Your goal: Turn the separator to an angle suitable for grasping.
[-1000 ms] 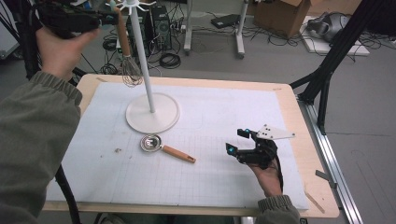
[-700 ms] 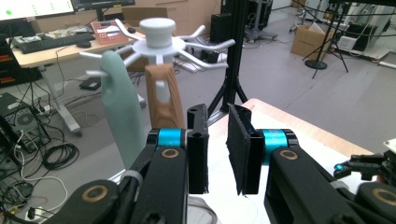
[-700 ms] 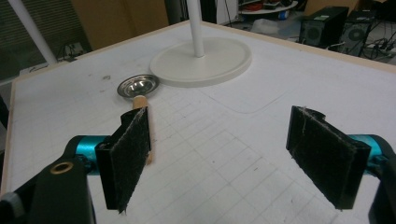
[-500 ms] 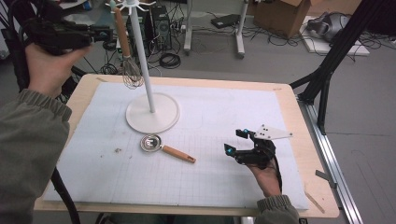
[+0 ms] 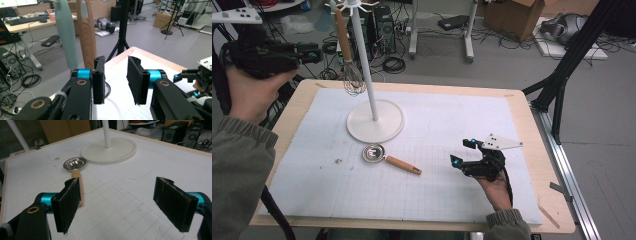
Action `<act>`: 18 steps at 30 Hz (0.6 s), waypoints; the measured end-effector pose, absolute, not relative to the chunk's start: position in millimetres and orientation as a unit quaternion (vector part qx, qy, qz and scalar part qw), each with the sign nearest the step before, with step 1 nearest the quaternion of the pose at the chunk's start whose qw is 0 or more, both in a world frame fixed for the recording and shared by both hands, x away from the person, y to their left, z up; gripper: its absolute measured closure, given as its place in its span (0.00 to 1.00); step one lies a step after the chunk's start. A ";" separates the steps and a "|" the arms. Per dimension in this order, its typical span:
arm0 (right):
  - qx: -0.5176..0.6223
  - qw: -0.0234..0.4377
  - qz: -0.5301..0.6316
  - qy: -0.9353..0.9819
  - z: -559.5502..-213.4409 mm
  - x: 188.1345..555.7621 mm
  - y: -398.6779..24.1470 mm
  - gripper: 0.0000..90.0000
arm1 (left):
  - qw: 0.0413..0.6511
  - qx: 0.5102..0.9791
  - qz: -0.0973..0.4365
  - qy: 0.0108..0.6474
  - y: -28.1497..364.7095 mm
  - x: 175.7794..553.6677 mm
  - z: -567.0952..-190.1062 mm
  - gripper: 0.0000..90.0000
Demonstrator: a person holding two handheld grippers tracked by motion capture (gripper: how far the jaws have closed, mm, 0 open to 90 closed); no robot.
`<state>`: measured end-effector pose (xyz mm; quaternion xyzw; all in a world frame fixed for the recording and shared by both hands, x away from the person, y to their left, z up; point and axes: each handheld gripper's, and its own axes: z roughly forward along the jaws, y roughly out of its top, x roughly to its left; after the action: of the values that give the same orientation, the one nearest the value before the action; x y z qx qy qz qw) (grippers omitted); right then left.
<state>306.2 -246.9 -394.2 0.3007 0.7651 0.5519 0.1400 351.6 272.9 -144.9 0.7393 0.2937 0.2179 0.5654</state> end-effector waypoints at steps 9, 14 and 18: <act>0.299 0.135 0.545 0.771 -394.8 307.0 -244.1 0.23 | 0.563 0.744 0.212 0.290 283.8 339.6 -170.2 0.69; 0.298 0.130 0.540 0.777 -395.2 307.9 -241.6 0.23 | 0.566 0.744 0.205 0.290 286.8 334.4 -188.9 0.67; 0.292 0.126 0.537 0.781 -392.7 307.8 -237.7 0.23 | 0.565 0.747 0.201 0.288 287.5 328.8 -203.7 0.64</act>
<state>307.8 -237.7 -392.7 0.2919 0.7812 0.5372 0.1262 328.8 287.5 -203.7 0.7465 0.2881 0.2011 0.5650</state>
